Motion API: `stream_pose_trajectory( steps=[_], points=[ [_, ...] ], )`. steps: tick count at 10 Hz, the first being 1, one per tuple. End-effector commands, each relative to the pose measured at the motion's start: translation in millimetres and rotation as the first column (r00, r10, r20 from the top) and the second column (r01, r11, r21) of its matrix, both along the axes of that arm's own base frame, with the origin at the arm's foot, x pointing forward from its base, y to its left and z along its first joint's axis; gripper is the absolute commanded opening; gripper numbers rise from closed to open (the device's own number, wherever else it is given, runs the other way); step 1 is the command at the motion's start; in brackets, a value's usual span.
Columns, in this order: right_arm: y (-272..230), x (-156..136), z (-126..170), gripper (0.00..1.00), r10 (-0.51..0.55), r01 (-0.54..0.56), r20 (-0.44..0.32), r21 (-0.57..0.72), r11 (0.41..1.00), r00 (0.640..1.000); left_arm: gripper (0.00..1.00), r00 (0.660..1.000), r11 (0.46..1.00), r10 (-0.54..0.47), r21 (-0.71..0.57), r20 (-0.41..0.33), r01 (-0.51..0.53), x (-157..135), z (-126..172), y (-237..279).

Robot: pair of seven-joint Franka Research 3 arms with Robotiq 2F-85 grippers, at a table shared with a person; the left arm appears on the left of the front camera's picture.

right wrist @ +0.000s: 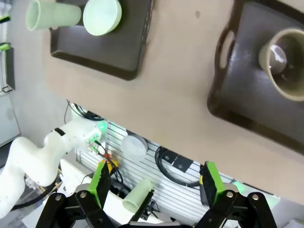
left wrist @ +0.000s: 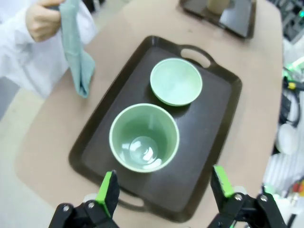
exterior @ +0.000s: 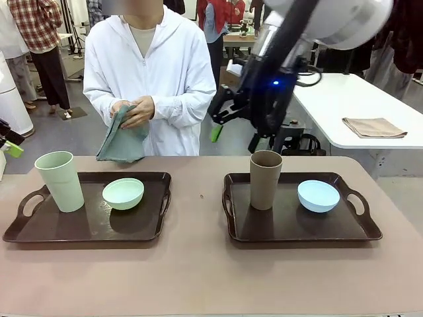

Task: Set up a tray with a mat and arrange the tableware.
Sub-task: Pick up the Picnic Bowl and Reusable plastic cup from the Handle tray in front of the human's position and hold them in the air.

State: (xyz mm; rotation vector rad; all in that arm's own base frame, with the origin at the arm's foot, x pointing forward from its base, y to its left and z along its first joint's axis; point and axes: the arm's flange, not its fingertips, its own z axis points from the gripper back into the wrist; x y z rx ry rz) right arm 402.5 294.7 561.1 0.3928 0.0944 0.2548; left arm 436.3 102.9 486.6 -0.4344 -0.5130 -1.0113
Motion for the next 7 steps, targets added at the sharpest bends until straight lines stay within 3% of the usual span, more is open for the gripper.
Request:
stream_pose_trajectory(
  steps=[1,7],
  points=[
    [33,24,6,1.00,-0.026,0.027,0.008,-0.091,0.996,1.000,1.00,0.998,0.997,-0.060,0.051,-0.005,0.061,9,6,9],
    [123,88,-33,1.00,-0.050,0.043,-0.023,-0.243,0.969,0.998,1.00,0.982,0.982,-0.185,0.030,-0.032,0.186,25,-1,26]
  ],
)
